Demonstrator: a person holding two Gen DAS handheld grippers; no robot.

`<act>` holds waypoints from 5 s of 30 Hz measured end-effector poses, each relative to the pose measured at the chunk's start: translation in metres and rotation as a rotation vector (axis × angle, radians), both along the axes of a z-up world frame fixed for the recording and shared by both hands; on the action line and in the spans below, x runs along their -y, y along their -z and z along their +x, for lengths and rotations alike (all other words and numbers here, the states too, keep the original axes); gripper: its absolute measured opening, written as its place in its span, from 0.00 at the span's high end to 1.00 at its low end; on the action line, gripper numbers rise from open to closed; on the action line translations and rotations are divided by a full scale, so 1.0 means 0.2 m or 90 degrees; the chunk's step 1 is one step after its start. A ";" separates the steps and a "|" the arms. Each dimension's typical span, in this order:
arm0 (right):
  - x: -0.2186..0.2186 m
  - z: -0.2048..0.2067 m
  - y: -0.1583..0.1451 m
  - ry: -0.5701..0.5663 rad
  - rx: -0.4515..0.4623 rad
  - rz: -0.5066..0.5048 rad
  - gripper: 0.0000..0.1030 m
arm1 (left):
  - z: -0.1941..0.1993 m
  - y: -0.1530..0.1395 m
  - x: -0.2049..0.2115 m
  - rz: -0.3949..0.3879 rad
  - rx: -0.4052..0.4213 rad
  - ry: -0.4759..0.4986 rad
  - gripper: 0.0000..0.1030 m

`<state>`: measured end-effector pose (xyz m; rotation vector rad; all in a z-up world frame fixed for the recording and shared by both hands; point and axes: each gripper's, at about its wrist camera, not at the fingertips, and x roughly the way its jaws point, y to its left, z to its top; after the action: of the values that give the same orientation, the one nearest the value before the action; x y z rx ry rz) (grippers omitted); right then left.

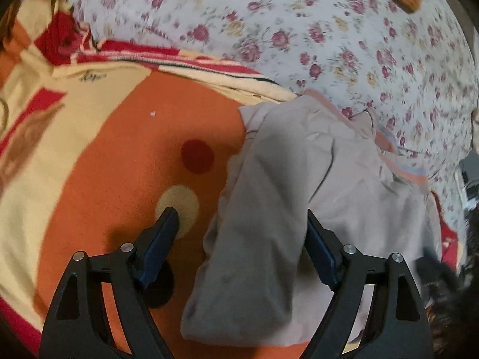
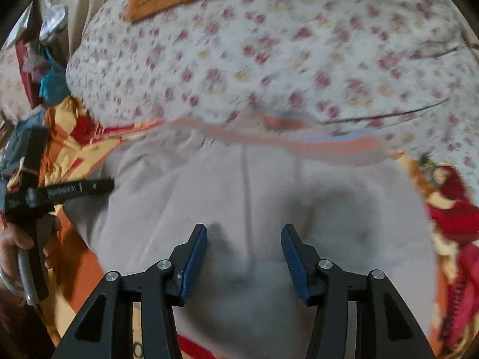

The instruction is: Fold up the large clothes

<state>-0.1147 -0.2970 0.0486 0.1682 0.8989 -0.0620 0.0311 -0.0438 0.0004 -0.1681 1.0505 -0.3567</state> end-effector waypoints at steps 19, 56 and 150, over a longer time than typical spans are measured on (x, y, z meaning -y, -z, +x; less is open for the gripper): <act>0.10 -0.13 0.10 0.055 -0.037 0.025 0.32 | 0.03 -0.05 -0.04 -0.061 0.010 0.013 0.19; 0.16 -0.18 0.02 0.088 -0.011 0.126 0.23 | 0.13 0.04 0.14 -0.033 -0.008 0.055 0.01; 0.73 -0.57 0.05 0.208 0.056 0.195 0.93 | -0.72 -0.33 1.01 0.071 0.059 0.336 0.40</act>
<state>-0.2287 -0.4430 0.0382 0.5996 0.7824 -0.2193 -0.1123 -0.2461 0.0667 0.2299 1.0110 -0.7719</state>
